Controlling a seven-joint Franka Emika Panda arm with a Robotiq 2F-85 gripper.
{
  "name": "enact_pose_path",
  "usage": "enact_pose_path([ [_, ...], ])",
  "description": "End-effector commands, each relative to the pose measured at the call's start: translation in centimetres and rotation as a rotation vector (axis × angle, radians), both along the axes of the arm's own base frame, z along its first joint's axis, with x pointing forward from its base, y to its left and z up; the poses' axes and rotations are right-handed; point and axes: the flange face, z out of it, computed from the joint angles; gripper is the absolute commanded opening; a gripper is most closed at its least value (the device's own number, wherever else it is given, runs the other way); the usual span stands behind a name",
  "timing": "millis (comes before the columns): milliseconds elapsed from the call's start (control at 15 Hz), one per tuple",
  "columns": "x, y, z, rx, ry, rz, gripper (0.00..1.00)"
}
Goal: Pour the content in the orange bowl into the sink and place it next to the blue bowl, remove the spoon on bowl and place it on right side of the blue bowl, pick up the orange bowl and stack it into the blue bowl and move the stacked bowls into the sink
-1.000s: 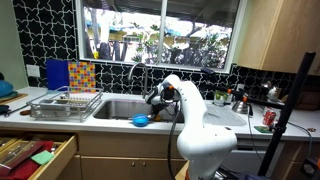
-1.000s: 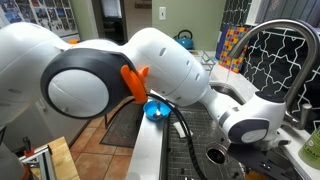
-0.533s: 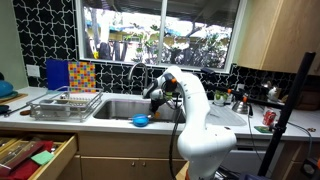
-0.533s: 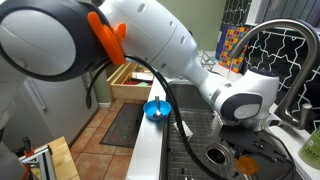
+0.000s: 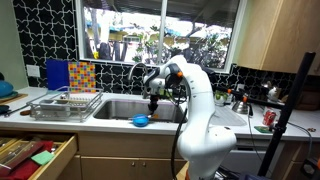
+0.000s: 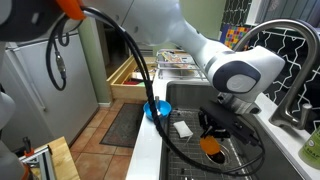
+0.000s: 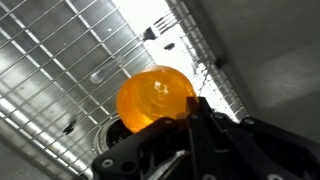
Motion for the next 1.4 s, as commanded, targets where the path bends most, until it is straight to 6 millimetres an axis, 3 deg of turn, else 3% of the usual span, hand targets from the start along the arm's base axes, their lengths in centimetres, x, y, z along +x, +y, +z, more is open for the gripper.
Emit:
enact_pose_path([
  [0,-1.9,0.3,2.4,0.191,0.050,-0.050,0.01],
  [467,-2.9,-2.0,3.9,0.510,0.056,-0.236,0.01],
  [533,-3.0,-0.9,4.3,0.435,0.059,-0.180,0.04],
  [733,-3.2,-1.9,4.0,0.481,0.044,-0.216,0.04],
  [1000,-3.0,-1.9,4.0,0.484,0.045,-0.216,0.01],
  [1333,-1.8,-1.7,4.5,0.719,-0.024,-0.293,0.01],
])
